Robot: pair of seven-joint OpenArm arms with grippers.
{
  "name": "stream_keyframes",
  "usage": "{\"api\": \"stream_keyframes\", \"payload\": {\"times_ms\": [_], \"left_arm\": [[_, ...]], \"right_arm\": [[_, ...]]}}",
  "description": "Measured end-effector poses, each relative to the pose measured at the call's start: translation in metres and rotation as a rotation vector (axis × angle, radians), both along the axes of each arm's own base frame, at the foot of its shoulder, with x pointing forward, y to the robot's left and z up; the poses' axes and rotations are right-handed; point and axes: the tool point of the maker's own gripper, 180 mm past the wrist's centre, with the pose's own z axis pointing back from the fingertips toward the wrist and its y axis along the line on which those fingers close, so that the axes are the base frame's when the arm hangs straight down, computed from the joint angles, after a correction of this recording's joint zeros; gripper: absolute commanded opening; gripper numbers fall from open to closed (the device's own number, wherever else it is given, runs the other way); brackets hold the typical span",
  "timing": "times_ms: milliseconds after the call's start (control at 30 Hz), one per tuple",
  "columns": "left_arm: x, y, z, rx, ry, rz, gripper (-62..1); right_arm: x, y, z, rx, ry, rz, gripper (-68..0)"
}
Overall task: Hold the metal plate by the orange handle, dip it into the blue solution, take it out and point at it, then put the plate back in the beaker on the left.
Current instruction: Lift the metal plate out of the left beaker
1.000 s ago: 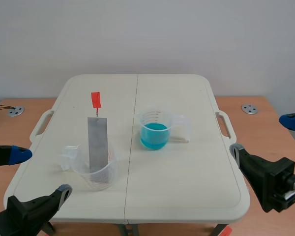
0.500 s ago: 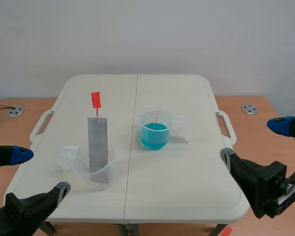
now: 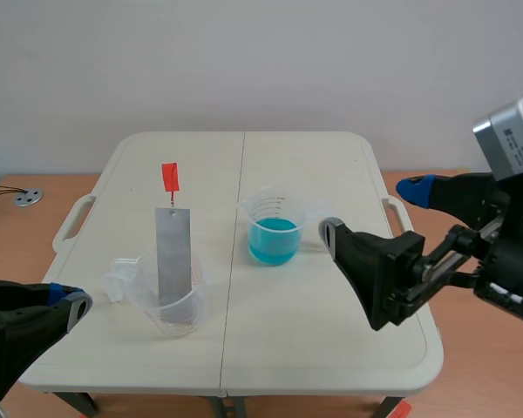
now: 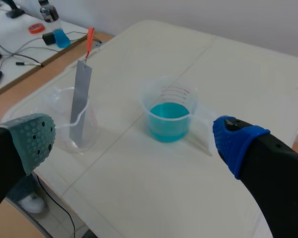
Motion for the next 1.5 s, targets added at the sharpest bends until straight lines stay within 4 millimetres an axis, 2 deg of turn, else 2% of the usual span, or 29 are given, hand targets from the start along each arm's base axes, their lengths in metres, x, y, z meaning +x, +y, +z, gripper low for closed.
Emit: {"api": "stream_keyframes", "payload": {"times_ms": [100, 200, 467, 667, 833, 1000, 1400, 1500], "left_arm": [[-0.009, 0.005, -0.009, 0.022, 0.035, 0.024, -59.0], [-0.027, 0.010, -0.023, 0.055, 0.095, 0.044, -59.0], [-0.092, 0.019, -0.055, 0.147, 0.278, 0.033, -59.0], [-0.126, 0.022, -0.065, 0.171, 0.372, 0.029, -59.0], [-0.146, 0.022, -0.068, 0.174, 0.431, 0.023, -59.0], [-0.158, 0.023, -0.070, 0.177, 0.464, 0.021, -59.0], [-0.158, 0.023, -0.071, 0.183, 0.470, 0.020, -59.0], [-0.158, 0.023, -0.071, 0.183, 0.470, 0.020, -59.0]], "right_arm": [[0.011, 0.005, 0.002, 0.026, -0.001, 0.008, -1.2], [0.023, 0.009, 0.003, 0.049, 0.002, 0.009, -1.2], [0.046, 0.028, -0.006, 0.077, 0.022, 0.037, -1.2], [0.063, 0.038, -0.011, 0.087, 0.028, 0.049, -1.2], [0.075, 0.054, -0.012, 0.081, 0.036, 0.093, -1.2], [0.087, 0.071, -0.012, 0.100, 0.041, 0.119, -1.2], [0.099, 0.126, -0.017, 0.125, 0.094, 0.235, -1.2], [0.101, 0.136, -0.024, 0.126, 0.127, 0.248, -1.2]]}}
